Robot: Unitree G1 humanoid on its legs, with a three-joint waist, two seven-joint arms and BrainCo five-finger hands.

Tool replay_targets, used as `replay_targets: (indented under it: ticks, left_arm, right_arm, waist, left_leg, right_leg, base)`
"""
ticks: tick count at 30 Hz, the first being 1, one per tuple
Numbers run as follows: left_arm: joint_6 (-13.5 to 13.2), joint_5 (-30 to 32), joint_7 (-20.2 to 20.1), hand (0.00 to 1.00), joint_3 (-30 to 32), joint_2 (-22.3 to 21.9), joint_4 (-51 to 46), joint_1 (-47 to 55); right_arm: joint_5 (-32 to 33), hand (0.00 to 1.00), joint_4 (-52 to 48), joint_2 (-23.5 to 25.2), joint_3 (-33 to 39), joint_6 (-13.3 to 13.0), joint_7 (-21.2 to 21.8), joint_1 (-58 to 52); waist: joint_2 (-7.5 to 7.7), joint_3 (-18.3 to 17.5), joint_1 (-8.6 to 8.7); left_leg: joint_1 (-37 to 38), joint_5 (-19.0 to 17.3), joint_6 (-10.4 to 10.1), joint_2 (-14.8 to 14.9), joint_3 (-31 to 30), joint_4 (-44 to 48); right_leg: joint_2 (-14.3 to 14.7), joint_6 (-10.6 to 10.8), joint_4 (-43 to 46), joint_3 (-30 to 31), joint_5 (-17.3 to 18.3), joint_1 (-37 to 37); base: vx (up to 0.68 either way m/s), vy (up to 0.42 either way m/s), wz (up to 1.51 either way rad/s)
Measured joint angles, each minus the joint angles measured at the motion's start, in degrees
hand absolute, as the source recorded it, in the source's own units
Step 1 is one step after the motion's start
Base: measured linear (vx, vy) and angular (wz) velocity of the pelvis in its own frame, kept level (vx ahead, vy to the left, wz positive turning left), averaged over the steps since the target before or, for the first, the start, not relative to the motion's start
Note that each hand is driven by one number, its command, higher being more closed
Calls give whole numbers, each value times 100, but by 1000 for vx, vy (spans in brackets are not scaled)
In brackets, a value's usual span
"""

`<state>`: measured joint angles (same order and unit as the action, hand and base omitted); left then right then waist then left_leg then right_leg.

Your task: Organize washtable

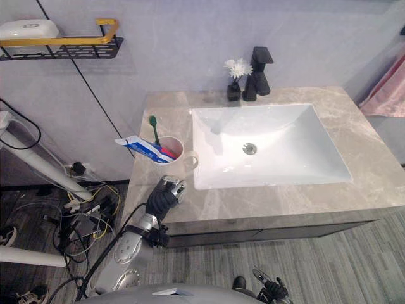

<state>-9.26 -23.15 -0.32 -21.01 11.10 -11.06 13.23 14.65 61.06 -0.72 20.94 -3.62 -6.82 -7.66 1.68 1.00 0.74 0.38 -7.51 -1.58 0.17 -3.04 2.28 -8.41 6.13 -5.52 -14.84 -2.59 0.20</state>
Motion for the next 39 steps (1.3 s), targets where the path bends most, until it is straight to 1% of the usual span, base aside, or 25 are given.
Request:
replay_targets:
  ticks: [1,8,14,17,30,39]
  left_arm:
    - [0,4,24,100,83,-2,0,-2]
    - [-3,221,270,100,529,-64,6,-55]
    - [-6,254,388,100,731,-143,160,-273]
    - [-5,384,444,100,766,-150,205,-337]
    - [4,390,594,100,772,-153,389,-658]
    - [10,376,534,100,754,-155,390,-631]
  right_arm:
    - [0,0,-1,0,0,0,0,8]
    - [0,0,-11,-6,7,0,11,8]
    - [1,0,-27,-8,18,1,26,7]
    - [1,0,-28,-12,17,1,31,6]
    - [1,0,-31,-25,19,1,38,5]
    - [2,0,-34,-29,38,1,52,-10]
  waist:
    - [0,0,34]
    - [-3,4,37]
    - [-3,4,42]
    - [-4,5,43]
    - [-2,4,49]
    - [-2,1,48]
  left_leg:
    - [1,-1,1,1,6,-3]
    - [10,-14,16,10,129,-18]
    - [0,-15,18,14,192,-31]
    - [0,-19,23,13,207,-33]
    - [3,-32,40,10,372,-51]
    - [7,-37,48,5,406,-32]
  right_leg:
    - [1,0,-4,4,0,-3]
    - [6,4,-8,138,-19,-61]
    - [10,7,-8,187,-32,-111]
    - [10,8,-8,201,-34,-119]
    - [11,19,-11,377,-84,-212]
    - [9,26,-10,426,-106,-220]
  base:
    - [3,3,-3]
    - [5,3,-8]
    - [1,1,-5]
    - [1,1,-2]
    - [2,5,-7]
    - [-3,3,-3]
